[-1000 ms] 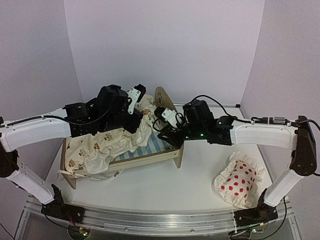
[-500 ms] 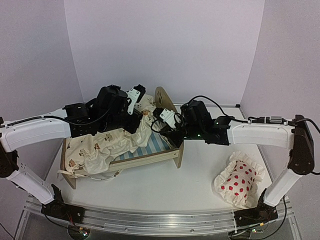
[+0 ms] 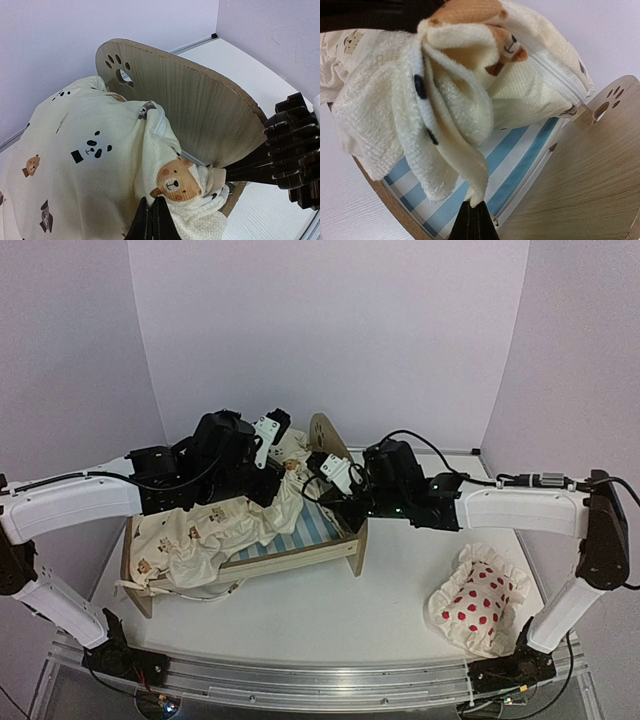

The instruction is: Set up the pet bed

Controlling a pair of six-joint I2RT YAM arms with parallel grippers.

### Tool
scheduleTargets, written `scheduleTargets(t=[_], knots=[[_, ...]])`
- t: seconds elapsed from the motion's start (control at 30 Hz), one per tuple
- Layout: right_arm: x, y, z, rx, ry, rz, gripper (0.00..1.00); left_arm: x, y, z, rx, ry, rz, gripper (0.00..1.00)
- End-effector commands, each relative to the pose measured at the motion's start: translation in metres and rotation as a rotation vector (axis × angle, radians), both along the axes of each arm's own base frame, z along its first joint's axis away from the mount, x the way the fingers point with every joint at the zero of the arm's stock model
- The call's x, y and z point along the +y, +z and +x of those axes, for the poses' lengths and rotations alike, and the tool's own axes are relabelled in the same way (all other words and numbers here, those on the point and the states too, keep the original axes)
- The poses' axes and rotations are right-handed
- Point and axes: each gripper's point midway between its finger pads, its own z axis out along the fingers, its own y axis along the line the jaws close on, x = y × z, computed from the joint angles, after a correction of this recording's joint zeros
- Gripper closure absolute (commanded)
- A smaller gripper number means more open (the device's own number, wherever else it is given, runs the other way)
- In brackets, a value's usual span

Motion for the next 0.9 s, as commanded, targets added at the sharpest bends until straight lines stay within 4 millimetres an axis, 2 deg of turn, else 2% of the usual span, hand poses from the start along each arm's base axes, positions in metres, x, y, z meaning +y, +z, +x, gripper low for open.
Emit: scheduleTargets(t=[0.0,0.13,0.37,0.57,0.73,0.87], knots=[[-0.011,0.043,-0.014,0.02,-0.009,0.097,1.0,-0.001,0.025,0.005,-0.039,0.001,-0.058,1.0],[-0.025,0.052,-0.032,0.111,-0.016,0.112,1.0,-0.009,0.022,0.006,-0.028,-0.017,-0.053,1.0],[-0.049,0.056,-0.047,0.221,-0.087,0.087,1.0,-0.02,0.016,0.012,-0.029,-0.024,-0.056,1.0],[-0.054,0.05,-0.071,0.424,-0.099,0.081,1.0,-0.03,0.009,0.016,-0.023,-0.041,-0.054,1.0],[-0.065,0.06,-0.08,0.502,-0.147,0.088,1.0,-0.036,0.006,0.017,-0.02,-0.054,-0.053,1.0],[-0.064,0.07,-0.096,0.601,-0.127,0.113,1.0,-0.042,0.003,0.017,-0.01,-0.076,-0.05,1.0]])
